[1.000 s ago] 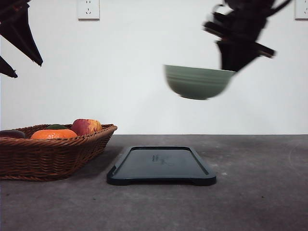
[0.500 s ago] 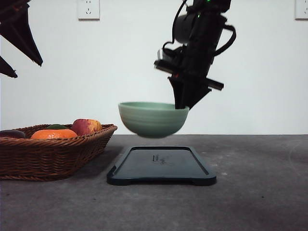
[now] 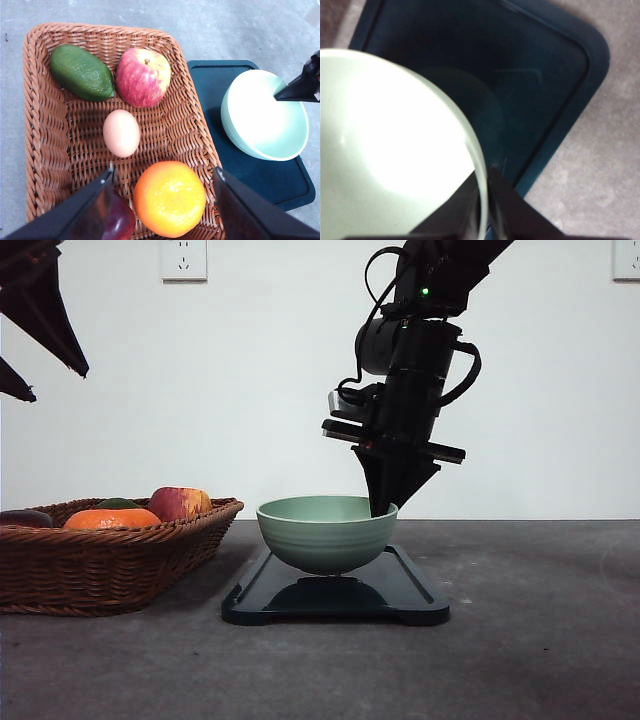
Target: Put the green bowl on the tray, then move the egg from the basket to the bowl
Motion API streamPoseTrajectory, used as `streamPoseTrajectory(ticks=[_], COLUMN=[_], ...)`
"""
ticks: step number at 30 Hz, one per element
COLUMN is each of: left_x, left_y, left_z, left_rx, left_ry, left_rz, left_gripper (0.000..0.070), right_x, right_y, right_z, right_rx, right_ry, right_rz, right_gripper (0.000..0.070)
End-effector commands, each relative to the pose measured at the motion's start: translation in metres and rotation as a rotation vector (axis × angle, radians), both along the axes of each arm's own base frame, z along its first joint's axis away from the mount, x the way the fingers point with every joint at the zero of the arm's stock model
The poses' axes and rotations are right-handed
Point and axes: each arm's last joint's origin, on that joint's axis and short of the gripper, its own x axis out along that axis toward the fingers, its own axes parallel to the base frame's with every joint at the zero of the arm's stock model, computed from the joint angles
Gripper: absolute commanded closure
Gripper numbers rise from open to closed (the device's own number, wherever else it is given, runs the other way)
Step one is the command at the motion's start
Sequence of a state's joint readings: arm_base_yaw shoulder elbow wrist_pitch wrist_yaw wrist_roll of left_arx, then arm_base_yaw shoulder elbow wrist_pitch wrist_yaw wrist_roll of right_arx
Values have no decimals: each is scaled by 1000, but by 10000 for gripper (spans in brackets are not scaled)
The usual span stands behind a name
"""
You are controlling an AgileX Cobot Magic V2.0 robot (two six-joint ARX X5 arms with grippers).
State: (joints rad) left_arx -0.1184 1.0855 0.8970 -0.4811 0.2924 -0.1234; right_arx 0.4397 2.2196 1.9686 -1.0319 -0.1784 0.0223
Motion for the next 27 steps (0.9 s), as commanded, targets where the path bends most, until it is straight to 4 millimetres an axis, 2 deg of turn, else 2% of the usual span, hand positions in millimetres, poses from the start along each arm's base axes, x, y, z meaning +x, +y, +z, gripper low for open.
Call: streamPoseTrajectory(ticks=[1,6,12,16,22,27], left_x=[3,2,2,2,2,2], left_y=[-1,-1,-1,-1,-1,-1], left_z=[7,7,7,7,7,7], left_rx=[-6,-6,-5,-5,-5,-5], left_ry=[-24,-21,-19,-19,-18,-19], left_rz=[-5,-5,-5,-5,-5,-5], left_gripper=[313,313,313,313,313,313], right_x=[4,4,3,-1,-11,-22], right_y=[6,6,5,-1,-6,-9], right_z=[-4,-4,2,22,59,65], right_rx=[5,3,5,3,56,104], right_ry=[-8,-3,-3,-5,-113,-203], right_rz=[16,15,5,-4,-3,3], right_gripper=[684,569,563,563,562,563])
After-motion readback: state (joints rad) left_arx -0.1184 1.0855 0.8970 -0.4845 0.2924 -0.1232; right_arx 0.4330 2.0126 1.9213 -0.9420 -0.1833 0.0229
